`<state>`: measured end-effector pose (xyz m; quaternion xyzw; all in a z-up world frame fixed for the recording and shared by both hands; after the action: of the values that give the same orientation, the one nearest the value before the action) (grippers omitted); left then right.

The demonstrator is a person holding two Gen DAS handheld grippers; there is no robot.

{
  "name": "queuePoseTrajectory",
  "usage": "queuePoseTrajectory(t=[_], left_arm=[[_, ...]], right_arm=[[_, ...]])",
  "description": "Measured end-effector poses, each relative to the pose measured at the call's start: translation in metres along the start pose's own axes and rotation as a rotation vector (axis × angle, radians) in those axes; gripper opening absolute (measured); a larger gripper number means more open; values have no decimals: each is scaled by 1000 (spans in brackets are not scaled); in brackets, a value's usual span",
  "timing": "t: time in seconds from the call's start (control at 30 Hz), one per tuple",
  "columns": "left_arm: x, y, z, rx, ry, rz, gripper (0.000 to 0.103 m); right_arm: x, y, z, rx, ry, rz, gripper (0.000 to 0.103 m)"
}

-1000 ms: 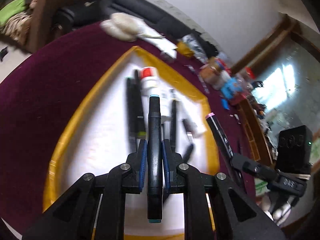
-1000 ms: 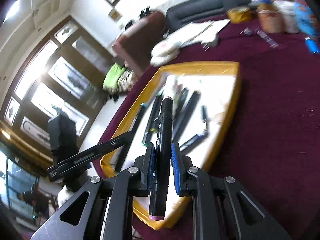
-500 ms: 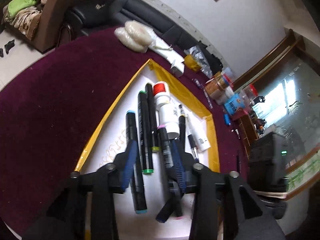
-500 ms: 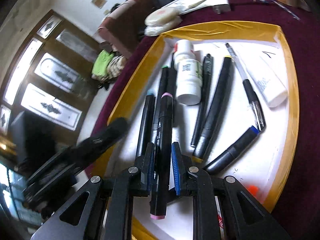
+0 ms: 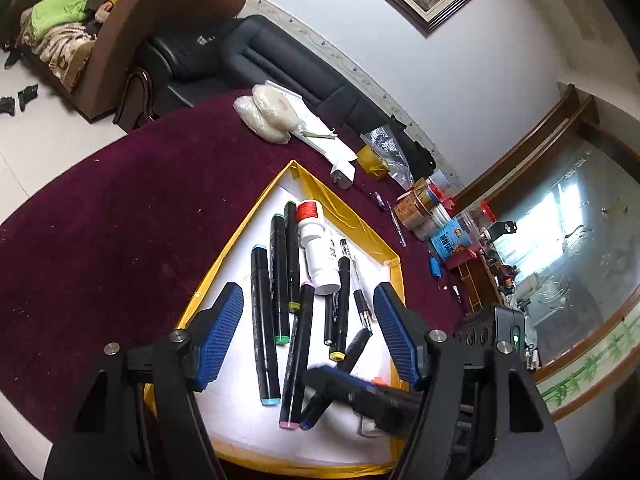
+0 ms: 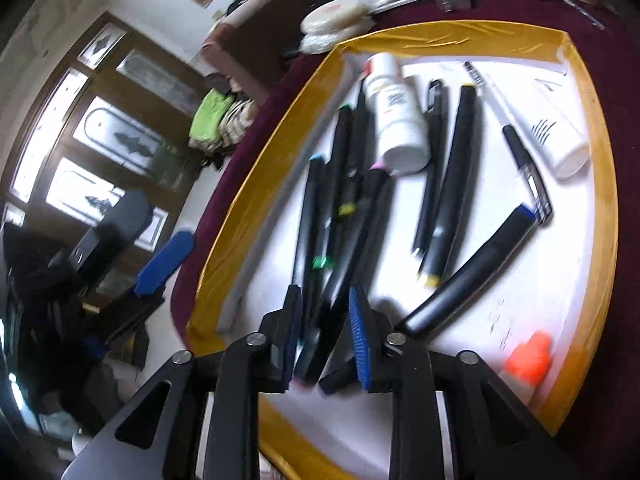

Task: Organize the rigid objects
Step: 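Carry both markers into the tray and open both grippers, then move both grippers back over the pens on the cloth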

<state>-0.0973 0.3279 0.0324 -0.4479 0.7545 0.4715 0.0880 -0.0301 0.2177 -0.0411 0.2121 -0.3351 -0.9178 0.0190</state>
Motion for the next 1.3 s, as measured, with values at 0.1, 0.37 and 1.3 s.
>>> queuePoseTrajectory(t=[0.1, 0.37, 1.3], left_arm=[[4, 4, -3, 0, 5, 0, 67], [7, 22, -45, 10, -124, -70, 68], [122, -45, -198, 59, -524, 145, 103]], right_arm=[[11, 3, -2, 13, 1, 35, 30], [8, 102, 4, 30, 147, -163, 30], [6, 318, -266, 470, -302, -461, 34]])
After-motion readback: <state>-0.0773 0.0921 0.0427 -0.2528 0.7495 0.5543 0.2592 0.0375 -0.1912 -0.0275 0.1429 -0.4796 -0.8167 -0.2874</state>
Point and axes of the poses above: each gripper's, at about its wrist camera, not at the fingertips, and y roughly against the way its jaws point, z to its left, x to its underside, the point moved 7 cm from there along -y, roughly the way its jaws point, and after that the axes turned 10 degrees about -x, right-handed, at the moved point
